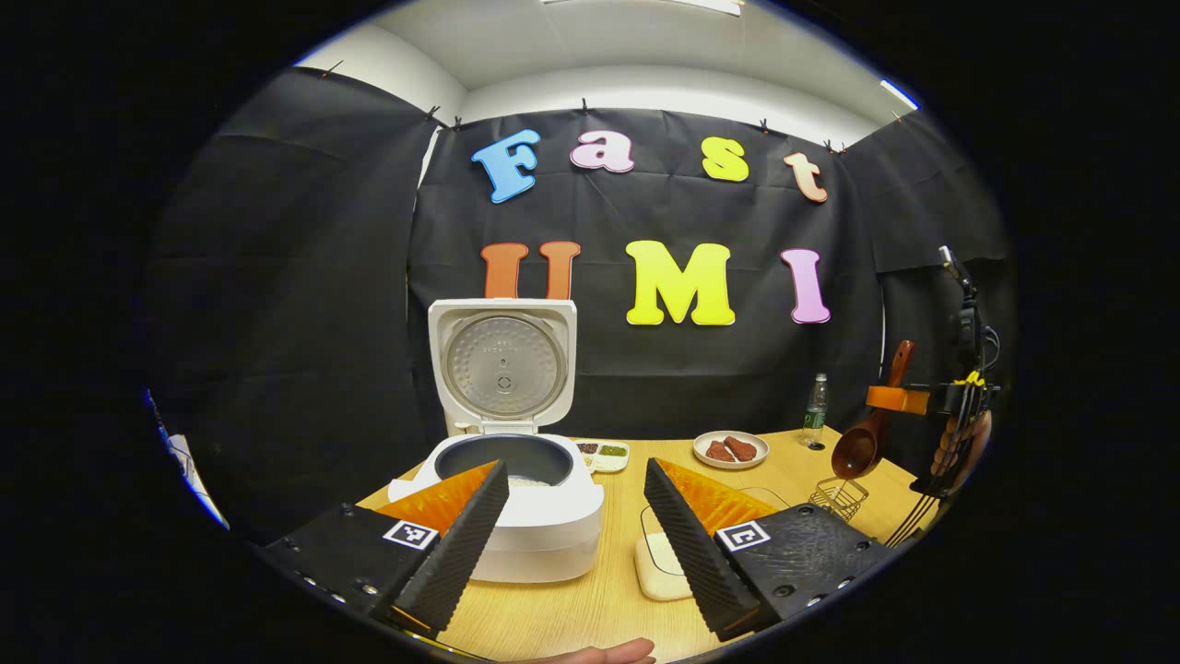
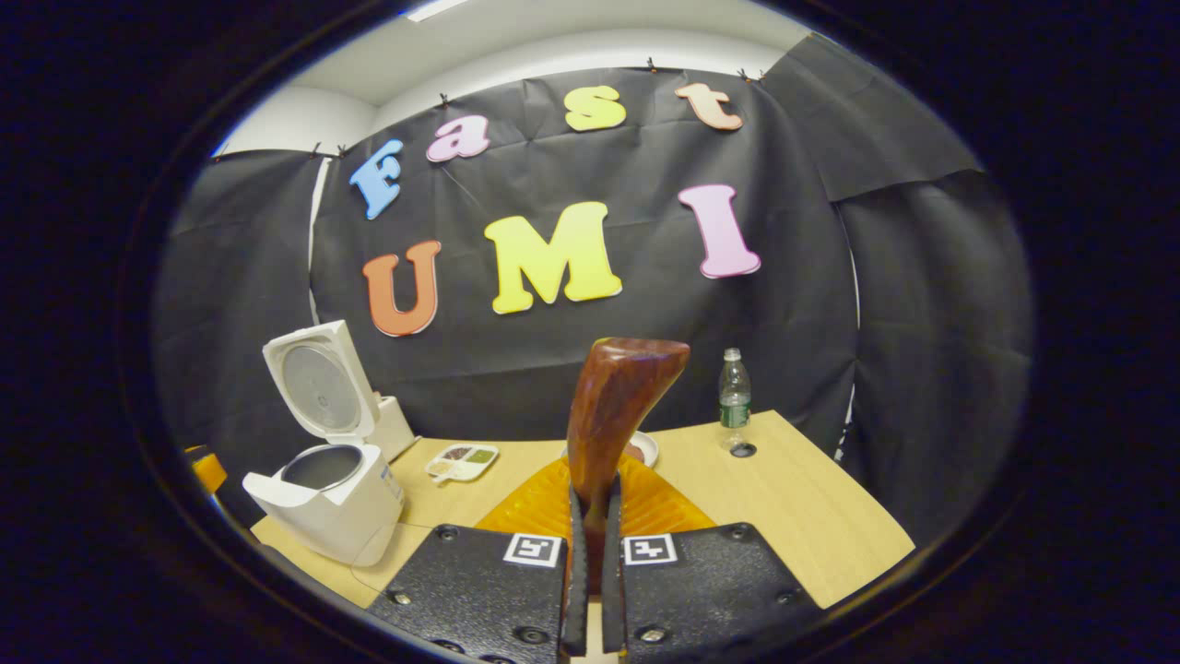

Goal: Close the left gripper, press the button to open the rice cooker; take a wooden spoon from the chopstick holder with the right hand, scoop a spoonful of rice and pour it into the rice cooker, then put the wooden spoon back into the chopstick holder.

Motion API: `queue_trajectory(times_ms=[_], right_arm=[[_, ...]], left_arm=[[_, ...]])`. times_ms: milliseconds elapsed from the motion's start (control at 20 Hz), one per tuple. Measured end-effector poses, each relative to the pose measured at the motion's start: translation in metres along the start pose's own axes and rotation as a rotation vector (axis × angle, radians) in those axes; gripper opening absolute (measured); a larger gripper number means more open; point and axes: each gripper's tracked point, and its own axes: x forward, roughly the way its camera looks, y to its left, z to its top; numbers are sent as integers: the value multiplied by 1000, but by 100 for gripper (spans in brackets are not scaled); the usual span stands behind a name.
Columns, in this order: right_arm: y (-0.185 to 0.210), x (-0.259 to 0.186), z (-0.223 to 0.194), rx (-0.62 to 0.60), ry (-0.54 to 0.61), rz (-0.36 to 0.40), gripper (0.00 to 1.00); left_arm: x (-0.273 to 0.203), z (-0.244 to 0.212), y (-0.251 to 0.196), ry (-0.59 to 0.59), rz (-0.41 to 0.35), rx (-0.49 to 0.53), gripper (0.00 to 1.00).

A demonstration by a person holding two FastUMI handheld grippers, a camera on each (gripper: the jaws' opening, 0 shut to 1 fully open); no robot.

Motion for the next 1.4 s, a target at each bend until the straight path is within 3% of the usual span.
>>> queue_trajectory(times_ms=[200, 400, 450, 500, 600, 650, 1000, 1400], right_arm=[[-26, 21, -24, 36, 53, -68, 12], [-42, 29, -47, 65, 124, -111, 20], [-46, 25, -40, 57, 91, -129, 43], [-54, 16, -33, 41, 65, -172, 54], [-62, 6, -19, 21, 13, -210, 91], [-60, -1, -14, 24, -4, -209, 96], [-28, -50, 4, 14, -70, -119, 100], [-20, -80, 19, -54, -115, -106, 99]], left_arm=[[3, -4, -5, 3, -21, 9, 94], [6, -6, -6, 16, -20, 0, 95], [6, -4, -5, 13, -17, 0, 95], [5, -2, -3, 10, -15, 1, 95], [6, 2, -2, 9, -18, -2, 94], [7, 5, -2, 6, -25, -3, 94], [30, 31, 13, -18, -55, -59, 94], [74, 95, 38, -102, -91, -62, 94]])
